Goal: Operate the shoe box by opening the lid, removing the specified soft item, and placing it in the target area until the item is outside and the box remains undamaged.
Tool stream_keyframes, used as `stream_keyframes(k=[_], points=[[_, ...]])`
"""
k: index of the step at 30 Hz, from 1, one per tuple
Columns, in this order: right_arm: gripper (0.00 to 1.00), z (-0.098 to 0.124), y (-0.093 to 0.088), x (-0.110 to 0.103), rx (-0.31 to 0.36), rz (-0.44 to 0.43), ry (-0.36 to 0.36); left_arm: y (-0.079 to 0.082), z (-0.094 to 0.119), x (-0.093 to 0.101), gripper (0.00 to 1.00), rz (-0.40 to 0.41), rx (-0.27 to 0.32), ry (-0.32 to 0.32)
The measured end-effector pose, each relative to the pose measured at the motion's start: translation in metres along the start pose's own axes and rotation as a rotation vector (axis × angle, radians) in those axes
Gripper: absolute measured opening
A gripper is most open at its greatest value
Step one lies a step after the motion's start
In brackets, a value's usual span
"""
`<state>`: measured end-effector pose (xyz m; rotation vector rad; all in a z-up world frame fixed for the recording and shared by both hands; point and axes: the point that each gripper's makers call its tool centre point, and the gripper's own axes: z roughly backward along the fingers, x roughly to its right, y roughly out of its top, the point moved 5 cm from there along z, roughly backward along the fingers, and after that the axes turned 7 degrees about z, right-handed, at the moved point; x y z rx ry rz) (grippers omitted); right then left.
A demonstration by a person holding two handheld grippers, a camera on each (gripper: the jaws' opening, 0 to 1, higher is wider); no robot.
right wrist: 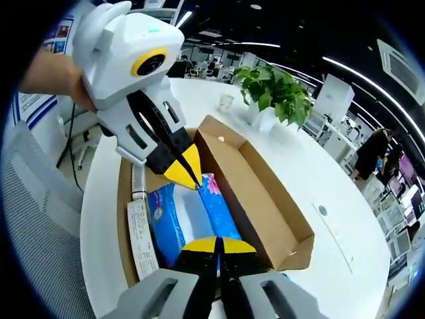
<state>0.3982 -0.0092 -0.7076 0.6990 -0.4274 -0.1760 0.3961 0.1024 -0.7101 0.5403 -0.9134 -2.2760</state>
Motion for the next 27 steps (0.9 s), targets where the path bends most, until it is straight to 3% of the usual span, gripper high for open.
stream_keyframes(k=[12, 27], points=[[0.0, 0.021, 0.014, 0.009, 0.046, -0.006, -0.023, 0.028, 0.017, -0.005, 0.0, -0.016, 0.028, 0.018], [0.0, 0.055, 0.024, 0.021, 0.067, 0.014, -0.044, 0.056, 0.034, 0.002, 0.0, -0.073, 0.049, 0.002]])
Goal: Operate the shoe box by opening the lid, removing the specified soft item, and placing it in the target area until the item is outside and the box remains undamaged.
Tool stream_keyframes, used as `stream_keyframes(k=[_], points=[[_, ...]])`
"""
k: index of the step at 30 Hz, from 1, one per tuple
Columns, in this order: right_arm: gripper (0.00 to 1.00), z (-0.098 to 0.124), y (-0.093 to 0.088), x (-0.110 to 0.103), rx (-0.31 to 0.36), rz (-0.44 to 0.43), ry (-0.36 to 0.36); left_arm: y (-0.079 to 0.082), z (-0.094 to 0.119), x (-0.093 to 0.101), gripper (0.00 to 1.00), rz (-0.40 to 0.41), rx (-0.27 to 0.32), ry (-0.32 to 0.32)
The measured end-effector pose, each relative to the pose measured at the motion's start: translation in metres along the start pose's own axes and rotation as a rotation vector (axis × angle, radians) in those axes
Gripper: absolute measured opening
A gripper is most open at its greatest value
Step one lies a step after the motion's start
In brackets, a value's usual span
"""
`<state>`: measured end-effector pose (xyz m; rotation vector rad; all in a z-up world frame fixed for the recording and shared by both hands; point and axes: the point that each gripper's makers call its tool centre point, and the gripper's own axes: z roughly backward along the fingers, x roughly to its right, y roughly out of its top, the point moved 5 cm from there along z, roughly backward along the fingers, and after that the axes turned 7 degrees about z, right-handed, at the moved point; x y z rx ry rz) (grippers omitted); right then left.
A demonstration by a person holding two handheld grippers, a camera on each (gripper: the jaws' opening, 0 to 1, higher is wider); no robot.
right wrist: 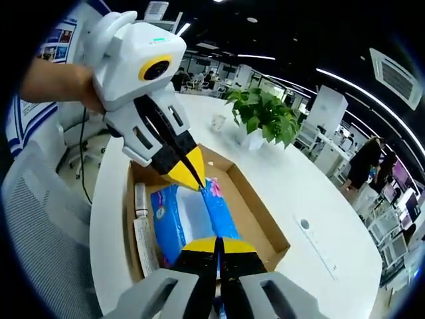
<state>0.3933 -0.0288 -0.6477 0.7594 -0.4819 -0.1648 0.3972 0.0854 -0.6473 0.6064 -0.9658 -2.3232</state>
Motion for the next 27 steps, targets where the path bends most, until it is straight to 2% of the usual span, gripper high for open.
stream_keyframes(k=[12, 27], points=[[0.0, 0.024, -0.006, 0.011, -0.007, -0.028, -0.009, 0.024, 0.001, 0.013, 0.0, 0.002, 0.003, -0.035], [0.0, 0.05, -0.031, 0.024, -0.042, -0.06, -0.035, 0.049, -0.018, 0.035, 0.0, -0.01, 0.01, -0.081]])
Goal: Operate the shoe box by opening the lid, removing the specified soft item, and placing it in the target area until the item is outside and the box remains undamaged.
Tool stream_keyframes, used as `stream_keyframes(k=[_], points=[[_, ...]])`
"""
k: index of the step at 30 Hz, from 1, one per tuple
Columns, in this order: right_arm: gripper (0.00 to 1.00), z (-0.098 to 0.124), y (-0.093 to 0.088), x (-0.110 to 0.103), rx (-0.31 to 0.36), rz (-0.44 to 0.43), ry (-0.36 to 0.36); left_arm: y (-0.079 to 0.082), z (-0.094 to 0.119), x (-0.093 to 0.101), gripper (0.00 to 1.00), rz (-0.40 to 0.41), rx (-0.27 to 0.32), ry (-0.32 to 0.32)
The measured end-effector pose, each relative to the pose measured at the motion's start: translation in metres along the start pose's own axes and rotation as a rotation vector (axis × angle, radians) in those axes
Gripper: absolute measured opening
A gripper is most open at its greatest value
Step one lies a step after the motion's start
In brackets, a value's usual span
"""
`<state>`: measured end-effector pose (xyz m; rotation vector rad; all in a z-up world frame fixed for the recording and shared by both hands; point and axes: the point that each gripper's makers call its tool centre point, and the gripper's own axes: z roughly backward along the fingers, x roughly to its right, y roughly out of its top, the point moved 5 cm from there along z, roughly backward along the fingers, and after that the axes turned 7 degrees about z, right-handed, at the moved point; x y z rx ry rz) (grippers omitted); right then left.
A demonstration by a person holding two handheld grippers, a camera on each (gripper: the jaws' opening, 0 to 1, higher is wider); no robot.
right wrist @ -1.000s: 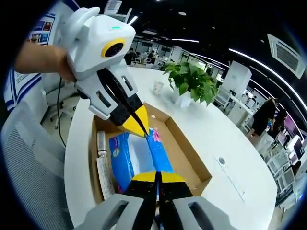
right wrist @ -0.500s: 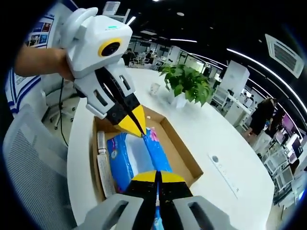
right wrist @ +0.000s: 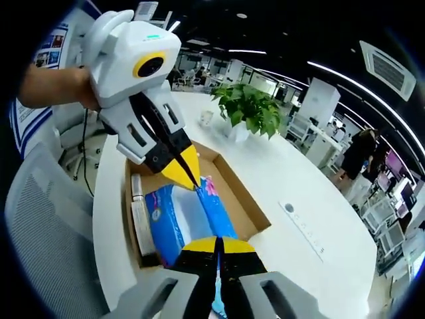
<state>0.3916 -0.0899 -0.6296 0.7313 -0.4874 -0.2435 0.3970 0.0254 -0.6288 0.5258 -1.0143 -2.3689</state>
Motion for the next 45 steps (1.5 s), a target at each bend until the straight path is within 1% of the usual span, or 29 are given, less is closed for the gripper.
stream_keyframes(k=[14, 23, 32, 40, 45], points=[[0.0, 0.02, -0.026, 0.014, -0.028, -0.043, -0.042, 0.021, -0.022, 0.023, 0.0, -0.02, 0.002, -0.051], [0.0, 0.033, -0.043, 0.025, -0.048, -0.06, -0.061, 0.034, -0.036, 0.036, 0.0, -0.018, 0.008, -0.076], [0.0, 0.04, -0.057, 0.035, -0.065, -0.073, -0.078, 0.045, -0.05, 0.045, 0.0, -0.006, 0.013, -0.092], [0.0, 0.047, -0.072, 0.049, -0.067, -0.106, -0.108, 0.061, -0.063, 0.05, 0.0, -0.022, 0.014, -0.114], [0.0, 0.051, -0.081, 0.057, -0.066, -0.127, -0.125, 0.068, -0.073, 0.052, 0.0, -0.012, 0.017, -0.13]])
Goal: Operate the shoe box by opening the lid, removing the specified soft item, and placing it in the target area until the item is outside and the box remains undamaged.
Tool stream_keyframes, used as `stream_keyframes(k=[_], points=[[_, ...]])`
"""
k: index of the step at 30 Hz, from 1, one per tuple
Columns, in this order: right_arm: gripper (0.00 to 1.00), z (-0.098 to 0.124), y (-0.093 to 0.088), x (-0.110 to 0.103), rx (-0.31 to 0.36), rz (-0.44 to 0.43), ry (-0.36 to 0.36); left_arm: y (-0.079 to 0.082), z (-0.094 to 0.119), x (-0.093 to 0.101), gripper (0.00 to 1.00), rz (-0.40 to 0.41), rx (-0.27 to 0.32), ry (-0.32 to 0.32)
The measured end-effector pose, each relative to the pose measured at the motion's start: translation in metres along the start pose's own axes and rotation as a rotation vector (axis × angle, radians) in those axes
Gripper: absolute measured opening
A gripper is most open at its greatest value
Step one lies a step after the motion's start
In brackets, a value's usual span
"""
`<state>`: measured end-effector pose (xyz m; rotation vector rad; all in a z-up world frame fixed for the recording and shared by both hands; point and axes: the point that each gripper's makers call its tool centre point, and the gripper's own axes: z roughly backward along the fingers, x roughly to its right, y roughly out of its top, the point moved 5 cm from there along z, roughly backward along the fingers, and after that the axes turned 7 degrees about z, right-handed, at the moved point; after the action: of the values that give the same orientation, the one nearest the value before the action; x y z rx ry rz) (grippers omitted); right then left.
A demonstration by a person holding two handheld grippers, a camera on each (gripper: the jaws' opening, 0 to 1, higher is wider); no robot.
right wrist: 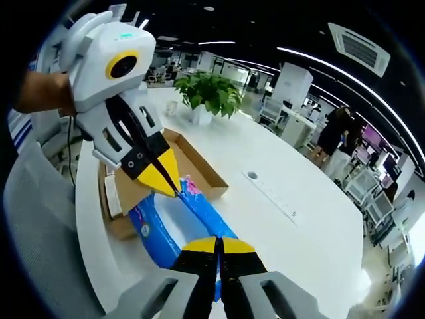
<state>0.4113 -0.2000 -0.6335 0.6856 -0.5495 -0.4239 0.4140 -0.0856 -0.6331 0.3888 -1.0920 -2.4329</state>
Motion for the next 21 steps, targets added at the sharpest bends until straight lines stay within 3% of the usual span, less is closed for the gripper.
stream_keyframes(k=[21], points=[[0.0, 0.006, -0.038, 0.034, -0.036, -0.06, -0.055, 0.028, -0.046, 0.011, 0.0, -0.011, -0.013, -0.063]])
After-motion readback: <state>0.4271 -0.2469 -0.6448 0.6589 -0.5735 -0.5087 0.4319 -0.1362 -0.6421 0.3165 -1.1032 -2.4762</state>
